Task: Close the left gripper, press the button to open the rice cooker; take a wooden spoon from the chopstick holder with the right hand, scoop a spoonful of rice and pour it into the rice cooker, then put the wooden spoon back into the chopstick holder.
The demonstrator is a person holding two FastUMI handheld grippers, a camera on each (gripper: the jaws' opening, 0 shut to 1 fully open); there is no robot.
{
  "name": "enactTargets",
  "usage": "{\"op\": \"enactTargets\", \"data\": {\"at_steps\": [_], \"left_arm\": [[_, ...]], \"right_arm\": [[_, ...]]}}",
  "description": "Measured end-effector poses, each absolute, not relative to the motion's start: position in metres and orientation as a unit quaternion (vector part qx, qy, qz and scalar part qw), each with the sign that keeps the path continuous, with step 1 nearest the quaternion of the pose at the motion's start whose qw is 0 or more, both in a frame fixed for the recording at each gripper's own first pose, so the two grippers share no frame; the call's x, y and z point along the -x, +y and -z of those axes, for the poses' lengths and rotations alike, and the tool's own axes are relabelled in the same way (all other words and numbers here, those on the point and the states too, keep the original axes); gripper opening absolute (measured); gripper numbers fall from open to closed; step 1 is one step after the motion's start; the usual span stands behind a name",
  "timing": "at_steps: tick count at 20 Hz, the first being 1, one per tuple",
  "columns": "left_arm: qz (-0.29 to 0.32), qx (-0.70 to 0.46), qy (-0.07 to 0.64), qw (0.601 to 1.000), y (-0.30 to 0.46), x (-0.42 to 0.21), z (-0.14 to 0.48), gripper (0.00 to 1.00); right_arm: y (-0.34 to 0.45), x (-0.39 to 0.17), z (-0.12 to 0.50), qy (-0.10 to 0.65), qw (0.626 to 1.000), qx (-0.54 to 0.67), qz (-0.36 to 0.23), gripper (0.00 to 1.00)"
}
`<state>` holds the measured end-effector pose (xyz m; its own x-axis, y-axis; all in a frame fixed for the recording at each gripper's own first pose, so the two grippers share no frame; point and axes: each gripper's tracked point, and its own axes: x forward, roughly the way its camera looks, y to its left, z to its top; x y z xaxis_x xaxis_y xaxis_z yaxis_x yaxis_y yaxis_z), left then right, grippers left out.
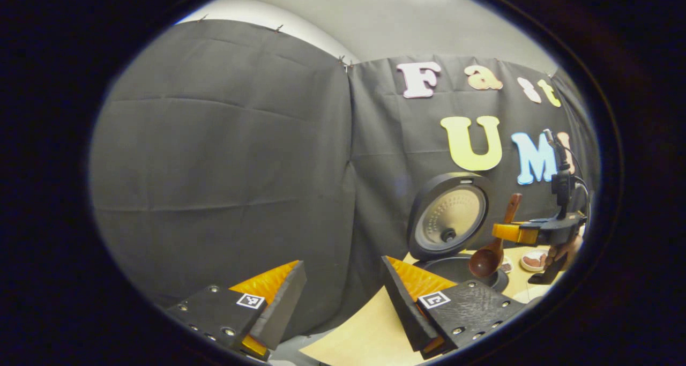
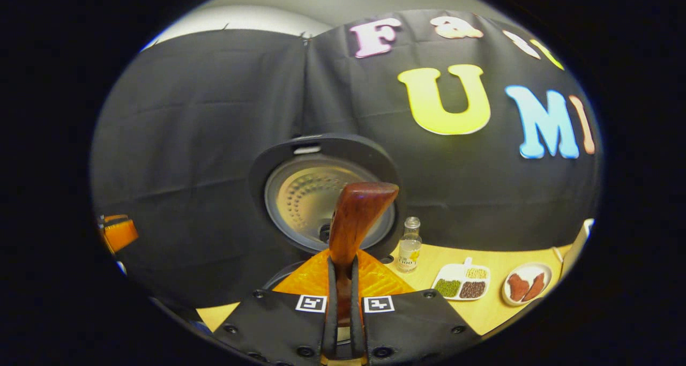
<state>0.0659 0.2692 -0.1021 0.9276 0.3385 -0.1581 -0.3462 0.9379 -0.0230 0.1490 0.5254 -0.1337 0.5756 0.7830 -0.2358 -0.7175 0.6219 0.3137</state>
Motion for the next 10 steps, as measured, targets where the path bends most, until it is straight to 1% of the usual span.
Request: {"op": "enactTargets", "data": {"at_steps": [1, 2, 4, 5, 10], "left_arm": [[-0.169, 0.024, 0.074, 0.983, 0.264, -0.069, 0.099, 0.88], [-0.163, 0.024, 0.072, 0.984, 0.258, -0.073, 0.098, 0.88], [-0.151, 0.023, 0.070, 0.986, 0.247, -0.081, 0.094, 0.87], [-0.145, 0.023, 0.068, 0.987, 0.241, -0.085, 0.092, 0.87], [-0.116, 0.026, 0.055, 0.991, 0.209, -0.099, 0.077, 0.87]], "right_arm": [[0.514, -0.154, 0.131, 0.189, 0.882, -0.122, -0.414, 0.08], [0.502, -0.160, 0.129, 0.198, 0.881, -0.152, -0.402, 0.08], [0.474, -0.175, 0.125, 0.212, 0.880, -0.205, -0.372, 0.14], [0.459, -0.184, 0.124, 0.215, 0.883, -0.220, -0.355, 0.11], [0.361, -0.212, 0.130, 0.211, 0.910, -0.228, -0.276, 0.11]]}}
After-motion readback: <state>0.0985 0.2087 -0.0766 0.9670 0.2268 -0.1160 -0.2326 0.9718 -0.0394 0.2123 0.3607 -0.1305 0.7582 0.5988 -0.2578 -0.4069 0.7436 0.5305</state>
